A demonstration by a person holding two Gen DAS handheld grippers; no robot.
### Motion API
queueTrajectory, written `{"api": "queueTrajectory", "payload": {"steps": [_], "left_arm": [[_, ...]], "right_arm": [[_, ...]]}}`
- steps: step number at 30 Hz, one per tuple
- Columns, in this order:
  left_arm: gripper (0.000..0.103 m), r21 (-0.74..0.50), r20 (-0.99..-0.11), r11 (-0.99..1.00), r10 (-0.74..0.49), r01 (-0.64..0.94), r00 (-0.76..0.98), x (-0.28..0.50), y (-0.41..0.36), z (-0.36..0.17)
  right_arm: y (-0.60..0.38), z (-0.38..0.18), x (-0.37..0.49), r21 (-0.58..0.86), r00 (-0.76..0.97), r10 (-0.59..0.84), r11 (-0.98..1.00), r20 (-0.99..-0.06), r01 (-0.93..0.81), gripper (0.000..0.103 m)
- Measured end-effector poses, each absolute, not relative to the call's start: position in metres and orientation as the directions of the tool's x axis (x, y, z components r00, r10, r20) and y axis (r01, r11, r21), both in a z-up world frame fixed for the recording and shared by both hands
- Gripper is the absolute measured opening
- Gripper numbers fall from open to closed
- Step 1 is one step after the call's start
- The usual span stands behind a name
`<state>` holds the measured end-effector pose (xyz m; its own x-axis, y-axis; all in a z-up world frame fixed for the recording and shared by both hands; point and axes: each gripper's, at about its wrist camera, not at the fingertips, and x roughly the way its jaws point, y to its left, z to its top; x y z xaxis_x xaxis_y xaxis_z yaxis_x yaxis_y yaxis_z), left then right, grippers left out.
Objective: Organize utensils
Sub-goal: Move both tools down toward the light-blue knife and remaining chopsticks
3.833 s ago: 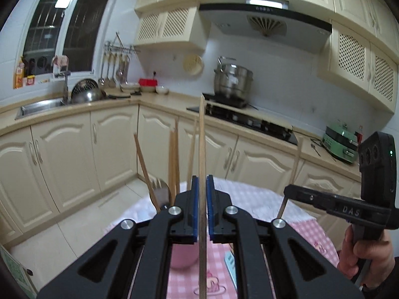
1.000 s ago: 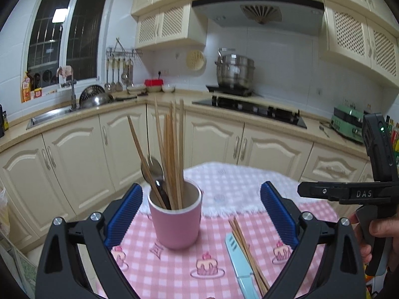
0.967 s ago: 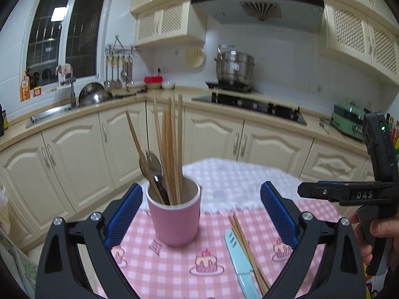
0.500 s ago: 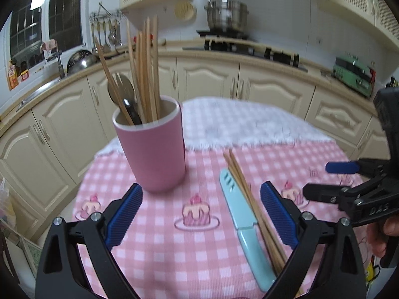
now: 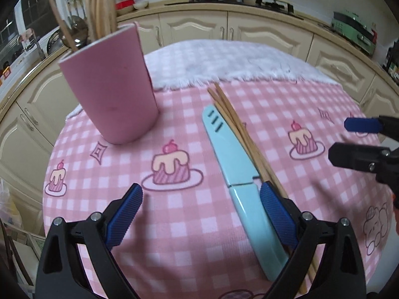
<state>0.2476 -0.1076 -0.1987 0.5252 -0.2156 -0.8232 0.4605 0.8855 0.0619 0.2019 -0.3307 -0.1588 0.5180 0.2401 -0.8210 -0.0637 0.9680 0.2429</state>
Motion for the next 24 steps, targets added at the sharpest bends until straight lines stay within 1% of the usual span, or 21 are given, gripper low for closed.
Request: {"api": "queueTrajectory", "payload": {"steps": [11,19,24], "left_arm": [[0.093,0.045,-0.827,0.904,-0.205,0.425,0.524,0.251,-0.081,-0.202],[0.093,0.07,-0.827,0.896,-0.194,0.438,0.527,0.256,-0.08,-0.2],[0.093,0.09,-0.831,0.884,-0.187,0.459,0.523,0.264,-0.091,-0.199]], "right_arm": [[-0.285,-0.176,0.213,0.149,0.472,0.21,0.975,-0.856,-0.164,0.097],[-0.277,-0.181,0.218,0.048,0.461,0.117,0.986,-0.88,-0.158,0.097],[-0.283,-0.18,0.224,0.046,0.448,0.104,0.989,-0.888,-0.137,0.097]]}}
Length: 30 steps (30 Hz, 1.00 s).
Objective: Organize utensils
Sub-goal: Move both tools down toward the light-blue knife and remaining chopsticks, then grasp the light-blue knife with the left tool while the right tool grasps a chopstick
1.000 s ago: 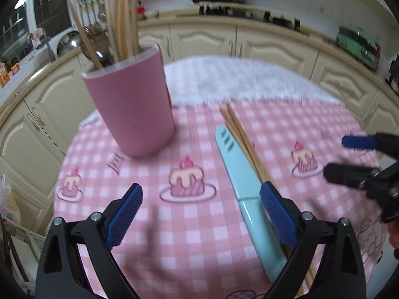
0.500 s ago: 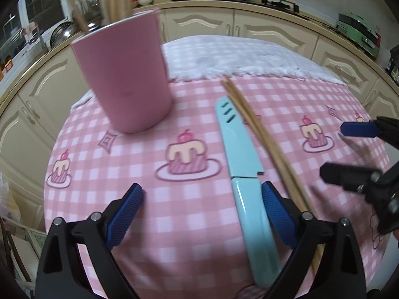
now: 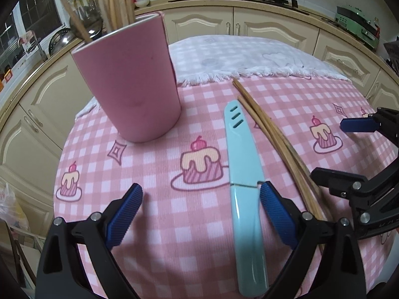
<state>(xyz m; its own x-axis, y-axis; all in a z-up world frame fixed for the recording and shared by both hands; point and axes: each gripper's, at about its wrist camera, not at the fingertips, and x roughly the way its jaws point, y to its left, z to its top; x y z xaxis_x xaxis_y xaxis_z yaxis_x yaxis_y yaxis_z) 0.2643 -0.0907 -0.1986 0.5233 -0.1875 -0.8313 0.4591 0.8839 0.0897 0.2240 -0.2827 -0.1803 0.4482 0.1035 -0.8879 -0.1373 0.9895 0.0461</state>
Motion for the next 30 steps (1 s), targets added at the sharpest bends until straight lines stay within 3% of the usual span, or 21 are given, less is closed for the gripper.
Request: {"api": "queueTrajectory", "payload": {"steps": [9,13,25,27,29,30], "left_arm": [[0.093,0.122,-0.844,0.882,-0.15,0.456,0.515,0.288,-0.097,-0.197],[0.093,0.115,-0.848,0.88,-0.154,0.461,0.506,0.294,-0.091,-0.197],[0.092,0.088,-0.871,0.878,-0.162,0.47,0.465,0.32,-0.114,-0.198],[0.079,0.041,-0.877,0.881,-0.195,0.471,0.44,0.324,-0.114,-0.199],[0.057,0.025,-0.877,0.879,-0.21,0.477,0.433,0.324,-0.116,-0.197],[0.051,0.018,-0.877,0.871,-0.222,0.49,0.427,0.322,-0.119,-0.196]], "right_arm": [[-0.275,-0.182,0.246,0.068,0.444,0.122,0.988,-0.888,-0.136,0.096],[-0.271,-0.184,0.247,0.007,0.456,0.083,0.986,-0.886,-0.167,0.09],[-0.284,-0.178,0.263,0.045,0.436,0.097,0.991,-0.895,-0.128,0.072],[-0.285,-0.177,0.273,0.056,0.432,0.106,0.99,-0.896,-0.127,0.067],[-0.281,-0.175,0.281,0.048,0.428,0.103,0.989,-0.898,-0.138,0.057],[-0.277,-0.175,0.285,0.036,0.428,0.099,0.987,-0.899,-0.154,0.045]]}}
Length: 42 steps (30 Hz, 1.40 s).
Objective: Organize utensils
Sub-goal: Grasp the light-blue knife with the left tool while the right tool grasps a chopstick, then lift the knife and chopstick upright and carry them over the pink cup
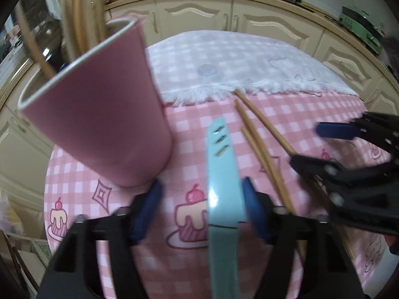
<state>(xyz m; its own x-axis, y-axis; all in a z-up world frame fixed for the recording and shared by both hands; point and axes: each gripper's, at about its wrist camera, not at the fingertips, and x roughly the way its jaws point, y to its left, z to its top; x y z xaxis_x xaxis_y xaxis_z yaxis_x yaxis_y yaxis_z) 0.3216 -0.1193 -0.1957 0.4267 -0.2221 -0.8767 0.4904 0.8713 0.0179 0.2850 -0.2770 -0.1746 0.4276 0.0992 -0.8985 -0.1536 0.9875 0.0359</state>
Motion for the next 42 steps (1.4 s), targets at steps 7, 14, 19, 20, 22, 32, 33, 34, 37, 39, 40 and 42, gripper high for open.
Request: {"api": "queueTrajectory", "payload": {"steps": [7,14,19,20,22,32,33,34,37,39,40,42], "left_arm": [[0.026,-0.015,-0.879,0.865,-0.251,0.501,0.406,0.315,-0.114,-0.193],[0.026,-0.084,-0.844,0.875,-0.317,0.476,0.434,0.292,-0.09,-0.186],[0.026,-0.138,-0.767,0.871,-0.395,0.471,0.506,0.273,-0.075,-0.165],[0.026,-0.143,-0.749,0.871,-0.406,0.471,0.523,0.269,-0.073,-0.16],[0.026,-0.151,-0.694,0.864,-0.438,0.48,0.571,0.26,-0.066,-0.145],[0.025,-0.153,-0.545,0.86,-0.484,0.486,0.685,0.246,-0.048,-0.101],[0.025,-0.154,-0.538,0.861,-0.485,0.485,0.69,0.246,-0.048,-0.099],[0.025,-0.154,-0.532,0.861,-0.486,0.486,0.693,0.246,-0.049,-0.096],[0.025,-0.162,-0.516,0.858,-0.495,0.488,0.699,0.243,-0.043,-0.09],[0.025,-0.167,-0.501,0.856,-0.501,0.489,0.705,0.242,-0.041,-0.084],[0.025,-0.171,-0.494,0.855,-0.505,0.49,0.708,0.242,-0.04,-0.081],[0.025,-0.177,-0.471,0.854,-0.511,0.49,0.719,0.241,-0.035,-0.07]], "right_arm": [[-0.285,-0.172,0.279,0.121,0.426,0.19,0.976,-0.885,-0.183,0.006],[-0.317,-0.159,0.25,0.323,0.507,0.357,0.933,-0.784,-0.158,0.006],[-0.33,-0.14,0.236,0.402,0.586,0.421,0.899,-0.692,-0.172,0.006],[-0.331,-0.135,0.233,0.406,0.605,0.424,0.897,-0.673,-0.177,0.006],[-0.331,-0.126,0.229,0.418,0.637,0.434,0.889,-0.636,-0.188,0.006],[-0.322,-0.091,0.224,0.425,0.718,0.464,0.869,-0.52,-0.254,0.006],[-0.321,-0.089,0.222,0.425,0.721,0.465,0.868,-0.514,-0.257,0.006],[-0.32,-0.086,0.222,0.426,0.726,0.468,0.866,-0.504,-0.262,0.006],[-0.32,-0.076,0.222,0.422,0.745,0.467,0.865,-0.477,-0.272,0.006],[-0.317,-0.067,0.222,0.419,0.759,0.466,0.864,-0.454,-0.28,0.006],[-0.315,-0.061,0.223,0.417,0.766,0.467,0.863,-0.441,-0.286,0.006],[-0.312,-0.049,0.227,0.412,0.782,0.469,0.86,-0.411,-0.3,0.006]]}}
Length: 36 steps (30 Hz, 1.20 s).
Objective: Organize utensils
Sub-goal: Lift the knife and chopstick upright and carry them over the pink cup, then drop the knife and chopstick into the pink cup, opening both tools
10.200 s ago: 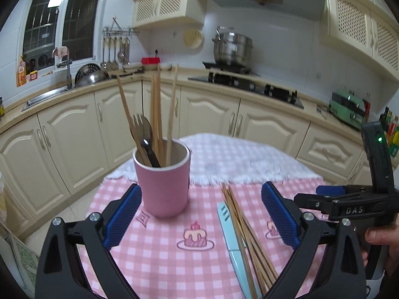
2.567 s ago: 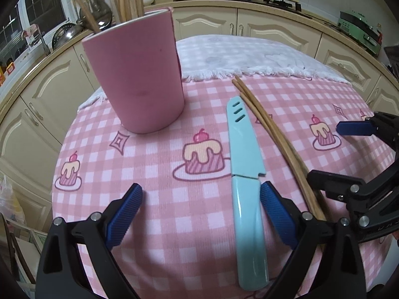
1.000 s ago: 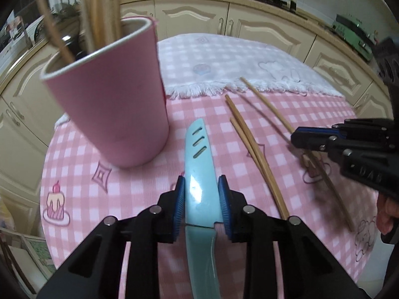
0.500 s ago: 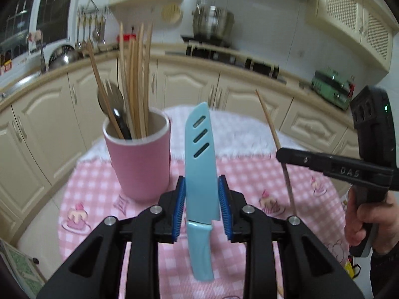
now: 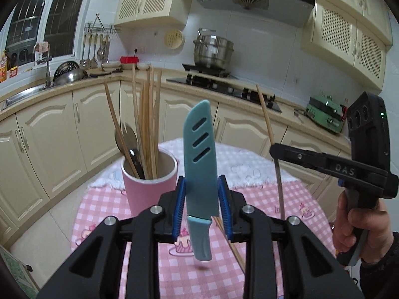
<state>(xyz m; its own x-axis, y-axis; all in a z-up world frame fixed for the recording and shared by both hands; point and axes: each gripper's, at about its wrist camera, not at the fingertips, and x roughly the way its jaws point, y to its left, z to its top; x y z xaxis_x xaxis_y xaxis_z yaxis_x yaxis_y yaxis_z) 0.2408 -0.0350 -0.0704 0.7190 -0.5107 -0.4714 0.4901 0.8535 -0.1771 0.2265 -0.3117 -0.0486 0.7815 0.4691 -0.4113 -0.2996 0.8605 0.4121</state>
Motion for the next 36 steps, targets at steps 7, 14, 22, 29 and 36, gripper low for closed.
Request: {"api": "queueTrajectory", "payload": {"steps": [7,14,22,29,36], "left_arm": [[0.025,-0.147,-0.36,0.863,-0.502,0.483,0.787,0.248,-0.009,-0.005],[0.025,-0.117,-0.29,0.886,-0.463,0.449,0.838,0.279,0.008,0.038],[0.025,-0.106,-0.333,0.897,-0.439,0.43,0.834,0.313,0.005,0.031],[0.025,-0.115,-0.388,0.899,-0.432,0.422,0.815,0.334,-0.001,0.005],[0.026,-0.099,-0.463,0.895,-0.428,0.435,0.776,0.346,-0.009,-0.022]], "right_arm": [[-0.286,0.01,0.258,0.384,0.82,0.493,0.845,-0.29,-0.372,0.006],[-0.258,0.05,0.3,0.367,0.844,0.498,0.836,-0.198,-0.408,0.006],[-0.236,0.05,0.336,0.341,0.855,0.486,0.847,-0.18,-0.409,0.006],[-0.227,0.025,0.356,0.345,0.855,0.472,0.856,-0.215,-0.386,0.007],[-0.225,-0.009,0.371,0.365,0.825,0.477,0.858,-0.303,-0.362,0.007]]}}
